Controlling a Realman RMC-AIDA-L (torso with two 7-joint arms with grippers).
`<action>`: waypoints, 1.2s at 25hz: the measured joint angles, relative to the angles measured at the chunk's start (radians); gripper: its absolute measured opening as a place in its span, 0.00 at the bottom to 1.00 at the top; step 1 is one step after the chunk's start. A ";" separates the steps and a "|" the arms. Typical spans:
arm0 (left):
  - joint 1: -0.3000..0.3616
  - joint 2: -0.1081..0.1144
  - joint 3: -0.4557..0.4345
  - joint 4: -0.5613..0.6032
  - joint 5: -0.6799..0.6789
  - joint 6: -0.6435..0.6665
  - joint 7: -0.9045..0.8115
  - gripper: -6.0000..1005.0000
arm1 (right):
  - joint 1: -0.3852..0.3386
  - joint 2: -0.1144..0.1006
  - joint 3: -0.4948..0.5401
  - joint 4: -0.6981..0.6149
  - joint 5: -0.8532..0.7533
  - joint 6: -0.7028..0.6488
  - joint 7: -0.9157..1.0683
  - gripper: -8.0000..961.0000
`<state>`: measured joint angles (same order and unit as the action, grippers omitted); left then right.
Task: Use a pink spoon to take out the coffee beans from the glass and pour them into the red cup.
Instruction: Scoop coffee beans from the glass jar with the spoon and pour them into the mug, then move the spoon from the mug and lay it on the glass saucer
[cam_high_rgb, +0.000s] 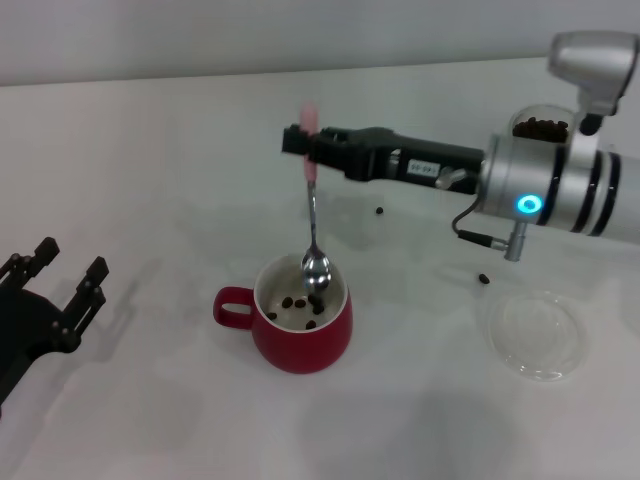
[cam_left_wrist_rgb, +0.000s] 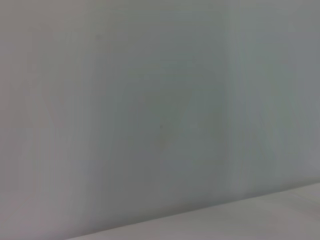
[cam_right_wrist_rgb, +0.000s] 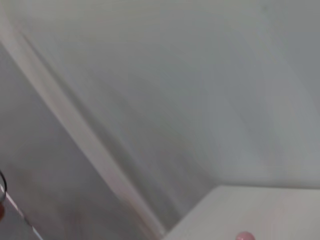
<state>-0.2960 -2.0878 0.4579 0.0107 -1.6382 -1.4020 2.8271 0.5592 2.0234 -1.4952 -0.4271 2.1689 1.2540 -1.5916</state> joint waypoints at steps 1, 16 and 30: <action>0.000 0.000 -0.001 0.000 0.000 0.000 0.000 0.59 | -0.008 -0.002 0.001 -0.005 0.014 0.005 0.023 0.17; -0.006 0.003 -0.004 0.009 -0.011 0.013 0.000 0.60 | -0.152 -0.049 0.155 -0.023 0.027 0.055 0.093 0.17; -0.018 0.005 -0.004 0.011 -0.017 0.042 0.000 0.59 | -0.322 -0.096 0.275 -0.015 0.014 0.078 0.069 0.17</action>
<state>-0.3140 -2.0832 0.4541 0.0216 -1.6553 -1.3601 2.8271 0.2367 1.9271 -1.2207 -0.4417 2.1832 1.3315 -1.5230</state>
